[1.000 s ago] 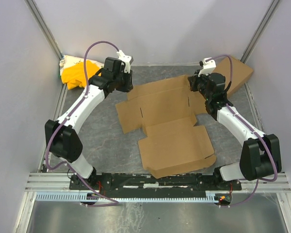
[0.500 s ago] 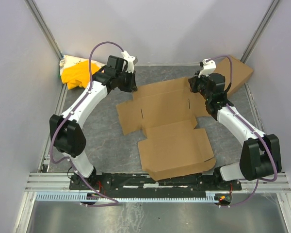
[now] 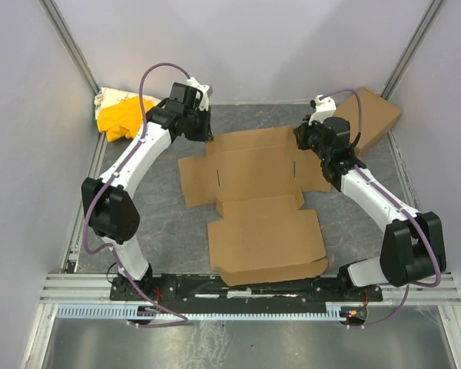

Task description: Fold the paper box

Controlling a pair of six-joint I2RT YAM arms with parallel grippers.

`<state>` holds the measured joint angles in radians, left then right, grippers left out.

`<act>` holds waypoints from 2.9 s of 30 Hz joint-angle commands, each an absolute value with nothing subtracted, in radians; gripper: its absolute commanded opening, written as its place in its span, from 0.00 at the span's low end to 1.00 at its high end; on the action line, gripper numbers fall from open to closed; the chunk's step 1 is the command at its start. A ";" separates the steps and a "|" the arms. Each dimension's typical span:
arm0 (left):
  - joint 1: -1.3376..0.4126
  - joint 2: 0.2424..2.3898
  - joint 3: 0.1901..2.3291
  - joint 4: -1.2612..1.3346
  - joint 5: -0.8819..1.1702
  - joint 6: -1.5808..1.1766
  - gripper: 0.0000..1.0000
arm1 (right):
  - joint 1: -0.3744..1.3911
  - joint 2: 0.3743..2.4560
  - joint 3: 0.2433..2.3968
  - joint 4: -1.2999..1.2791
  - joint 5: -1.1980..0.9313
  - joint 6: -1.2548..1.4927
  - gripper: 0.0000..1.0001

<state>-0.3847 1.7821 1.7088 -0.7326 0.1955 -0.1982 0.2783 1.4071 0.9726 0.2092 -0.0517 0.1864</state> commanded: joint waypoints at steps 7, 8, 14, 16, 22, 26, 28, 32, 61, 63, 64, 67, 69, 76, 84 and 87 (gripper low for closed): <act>-0.409 1.658 1.736 -0.578 0.054 -0.150 0.06 | 0.305 1.356 1.098 0.101 -0.078 0.207 0.40; -0.417 1.632 1.709 -0.532 0.046 -0.131 0.06 | 0.305 1.350 1.107 0.086 -0.078 0.208 0.42; -0.435 1.445 1.432 -0.183 0.069 -0.097 0.06 | 0.305 1.288 1.157 -0.003 -0.019 0.202 0.50; -0.437 1.386 1.326 -0.067 0.071 -0.093 0.06 | 0.303 1.267 1.179 -0.041 0.003 0.200 0.53; -0.454 1.285 1.080 0.138 0.064 -0.030 0.07 | 0.304 1.253 1.247 -0.185 0.029 0.193 0.56; -0.466 1.252 0.992 0.193 0.035 0.009 0.07 | 0.304 1.257 1.269 -0.255 0.008 0.166 0.56; -0.471 1.242 0.965 0.203 0.024 0.026 0.07 | 0.304 1.259 1.277 -0.286 -0.034 0.150 0.56; -0.482 1.228 0.923 0.222 0.011 0.031 0.07 | 0.304 1.302 1.341 -0.413 -0.084 0.134 0.56; -0.583 1.257 1.039 -0.076 -0.213 -0.417 0.07 | 0.312 1.374 1.385 -0.641 0.035 0.349 0.02; -0.603 1.275 1.065 -0.108 -0.235 -0.469 0.07 | 0.317 1.357 1.365 -0.620 0.060 0.377 0.02; -0.609 1.285 1.079 -0.122 -0.239 -0.493 0.08 | 0.320 1.352 1.358 -0.614 0.070 0.386 0.02; -0.632 1.322 1.123 -0.166 -0.266 -0.540 0.10 | 0.334 1.345 1.348 -0.607 0.078 0.405 0.02; -0.640 1.353 1.153 -0.198 -0.275 -0.555 0.12 | 0.346 1.346 1.346 -0.608 0.087 0.410 0.02; -0.682 1.436 1.274 -0.342 -0.318 -0.516 0.27 | 0.378 1.349 1.343 -0.611 0.133 0.405 0.02; -0.689 1.416 1.265 -0.333 -0.356 -0.486 0.35 | 0.386 1.350 1.317 -0.583 0.142 0.399 0.02; -0.690 1.411 1.246 -0.313 -0.369 -0.489 0.35 | 0.386 1.344 1.299 -0.571 0.146 0.398 0.02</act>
